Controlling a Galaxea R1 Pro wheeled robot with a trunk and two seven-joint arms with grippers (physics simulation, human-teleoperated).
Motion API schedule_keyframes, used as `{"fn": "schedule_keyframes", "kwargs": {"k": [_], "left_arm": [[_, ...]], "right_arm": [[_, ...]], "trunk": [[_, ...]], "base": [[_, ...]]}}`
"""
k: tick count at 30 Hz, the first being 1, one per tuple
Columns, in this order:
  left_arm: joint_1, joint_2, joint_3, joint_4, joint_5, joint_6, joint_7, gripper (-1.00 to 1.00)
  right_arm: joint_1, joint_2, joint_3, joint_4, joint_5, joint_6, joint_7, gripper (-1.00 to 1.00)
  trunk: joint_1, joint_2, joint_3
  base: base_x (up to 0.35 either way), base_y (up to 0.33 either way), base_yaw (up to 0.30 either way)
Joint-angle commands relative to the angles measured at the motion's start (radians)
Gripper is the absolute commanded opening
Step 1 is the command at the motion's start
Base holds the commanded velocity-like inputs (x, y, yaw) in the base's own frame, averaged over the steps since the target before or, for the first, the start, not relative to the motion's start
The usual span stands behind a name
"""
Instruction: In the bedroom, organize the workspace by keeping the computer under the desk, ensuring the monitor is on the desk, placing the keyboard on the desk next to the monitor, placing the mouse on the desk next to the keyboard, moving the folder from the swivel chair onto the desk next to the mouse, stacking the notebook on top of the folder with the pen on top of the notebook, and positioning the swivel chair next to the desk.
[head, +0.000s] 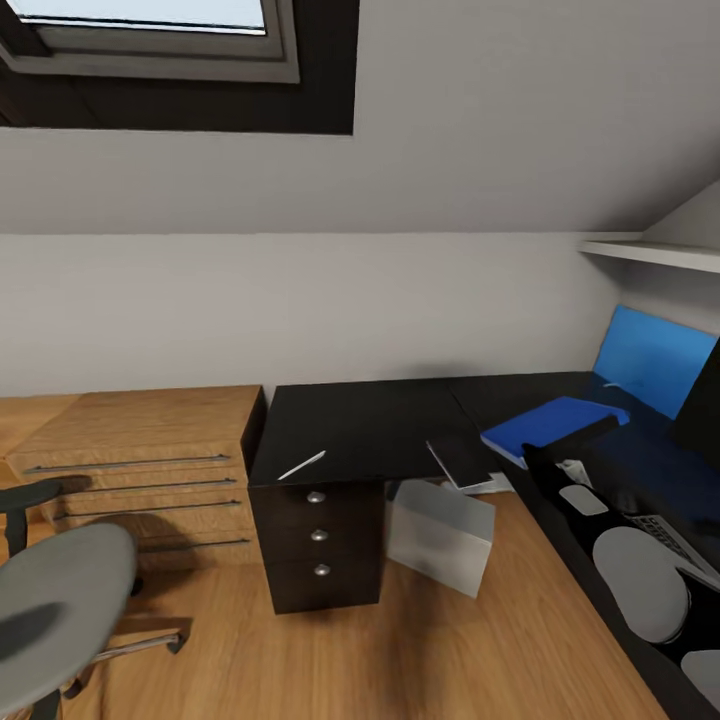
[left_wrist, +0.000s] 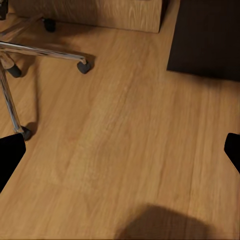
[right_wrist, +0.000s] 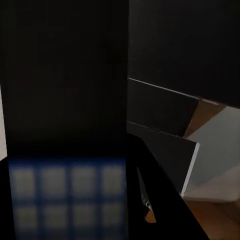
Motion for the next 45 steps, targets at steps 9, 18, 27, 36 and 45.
{"fn": "schedule_keyframes", "kwargs": {"k": [9, 18, 27, 36, 45], "left_arm": [[-0.001, 0.0, -0.008, -0.003, 0.002, 0.0, 0.01, 1.0], [-0.002, 0.0, -0.009, -0.003, 0.002, 0.002, 0.009, 1.0], [-0.002, 0.0, -0.01, -0.003, 0.002, 0.001, 0.009, 1.0], [-0.002, 0.0, -0.01, -0.003, 0.002, 0.001, 0.009, 1.0], [-0.001, 0.0, -0.01, -0.003, 0.002, 0.001, 0.009, 1.0]], "right_arm": [[0.001, -0.001, -0.004, 0.0, -0.006, 0.002, 0.006, -1.0], [0.001, -0.001, -0.005, -0.002, -0.008, 0.0, -0.002, -1.0], [0.001, -0.002, -0.01, 0.002, -0.196, 0.01, -0.004, -1.0], [0.001, -0.002, -0.01, 0.027, -0.271, 0.011, -0.007, -1.0], [0.001, 0.0, -0.009, 0.032, -0.275, 0.004, -0.037, -1.0]], "trunk": [[0.0, -0.001, -0.001], [0.0, -0.001, -0.001], [0.0, -0.001, -0.001], [0.0, -0.001, -0.001], [0.0, -0.001, -0.001]], "base": [[0.265, -0.045, 0.0], [0.193, -0.191, 0.0], [0.015, -0.021, 0.0], [0.0, 0.0, 0.0], [0.0, 0.0, 0.0]]}}
